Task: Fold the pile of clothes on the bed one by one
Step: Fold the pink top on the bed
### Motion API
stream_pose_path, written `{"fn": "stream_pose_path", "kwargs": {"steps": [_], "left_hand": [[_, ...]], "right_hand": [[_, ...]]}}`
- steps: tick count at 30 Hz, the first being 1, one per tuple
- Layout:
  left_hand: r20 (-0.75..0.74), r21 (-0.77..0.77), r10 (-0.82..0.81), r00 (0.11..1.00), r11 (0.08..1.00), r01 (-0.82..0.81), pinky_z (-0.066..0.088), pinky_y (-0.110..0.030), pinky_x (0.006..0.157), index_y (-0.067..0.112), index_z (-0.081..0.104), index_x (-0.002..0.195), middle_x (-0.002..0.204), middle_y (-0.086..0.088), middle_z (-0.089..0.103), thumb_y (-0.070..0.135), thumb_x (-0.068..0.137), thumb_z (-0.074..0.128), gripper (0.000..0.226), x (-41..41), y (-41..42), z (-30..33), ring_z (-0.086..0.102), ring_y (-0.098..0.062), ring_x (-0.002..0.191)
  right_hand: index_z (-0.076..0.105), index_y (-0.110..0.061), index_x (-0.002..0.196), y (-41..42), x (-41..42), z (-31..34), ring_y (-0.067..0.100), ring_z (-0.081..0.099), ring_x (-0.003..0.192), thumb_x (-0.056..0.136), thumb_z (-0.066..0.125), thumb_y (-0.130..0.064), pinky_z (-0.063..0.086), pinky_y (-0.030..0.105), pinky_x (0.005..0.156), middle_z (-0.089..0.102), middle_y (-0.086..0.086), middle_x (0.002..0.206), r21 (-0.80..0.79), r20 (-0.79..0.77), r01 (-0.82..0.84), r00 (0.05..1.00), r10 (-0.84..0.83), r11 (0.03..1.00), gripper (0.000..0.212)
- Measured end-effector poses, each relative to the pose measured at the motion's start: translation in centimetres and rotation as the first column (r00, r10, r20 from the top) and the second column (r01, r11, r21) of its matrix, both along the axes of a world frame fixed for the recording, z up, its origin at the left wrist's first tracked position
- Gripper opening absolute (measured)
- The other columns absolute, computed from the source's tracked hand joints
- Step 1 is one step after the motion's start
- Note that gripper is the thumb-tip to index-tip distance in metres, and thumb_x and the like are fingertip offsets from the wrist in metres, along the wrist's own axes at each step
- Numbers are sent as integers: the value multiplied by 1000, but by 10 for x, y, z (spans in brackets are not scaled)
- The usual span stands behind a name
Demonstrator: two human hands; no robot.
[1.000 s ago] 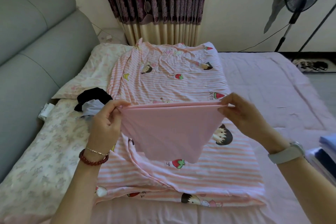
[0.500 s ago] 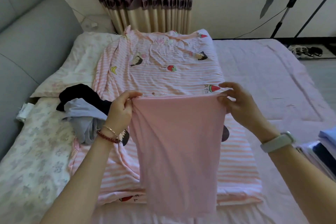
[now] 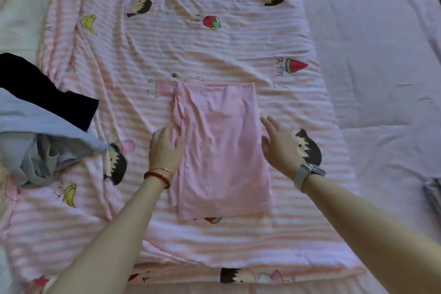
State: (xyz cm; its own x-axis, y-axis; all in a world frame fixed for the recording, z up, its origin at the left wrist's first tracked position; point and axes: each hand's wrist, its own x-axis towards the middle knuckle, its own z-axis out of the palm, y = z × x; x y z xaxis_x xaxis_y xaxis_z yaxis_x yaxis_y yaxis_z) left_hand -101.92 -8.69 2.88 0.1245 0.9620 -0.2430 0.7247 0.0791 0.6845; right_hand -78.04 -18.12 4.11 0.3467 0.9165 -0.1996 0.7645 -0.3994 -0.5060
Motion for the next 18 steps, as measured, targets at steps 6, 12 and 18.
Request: {"fn": "stream_pose_path", "kwargs": {"steps": [6,12,18], "left_hand": [[-18,-118,237,971,964,-237,31,-34,101,2,47,128,129,-17,48,39,77,63,66,-15,-91,-37,39,-30,122],[57,-274,358,932,903,-330,40,-29,75,1,48,118,111,-15,60,19,83,68,45,-14,-97,-45,58,-31,99],[105,-247,340,934,919,-307,27,-31,57,12,36,61,59,-3,39,17,91,57,36,-27,-113,-34,39,-24,65]], "right_hand": [[54,-9,101,-67,-35,-49,24,55,76,92,45,-20,44,36,65,58,1,82,-71,-348,383,856,-383,921,16],[40,-15,73,-83,-54,-53,11,37,60,94,49,-20,29,21,53,41,-6,67,-155,-429,494,747,-509,855,24],[41,-9,80,-115,-69,-32,11,37,60,97,43,-16,29,18,52,40,-4,69,-93,-442,535,734,-517,840,18]]}}
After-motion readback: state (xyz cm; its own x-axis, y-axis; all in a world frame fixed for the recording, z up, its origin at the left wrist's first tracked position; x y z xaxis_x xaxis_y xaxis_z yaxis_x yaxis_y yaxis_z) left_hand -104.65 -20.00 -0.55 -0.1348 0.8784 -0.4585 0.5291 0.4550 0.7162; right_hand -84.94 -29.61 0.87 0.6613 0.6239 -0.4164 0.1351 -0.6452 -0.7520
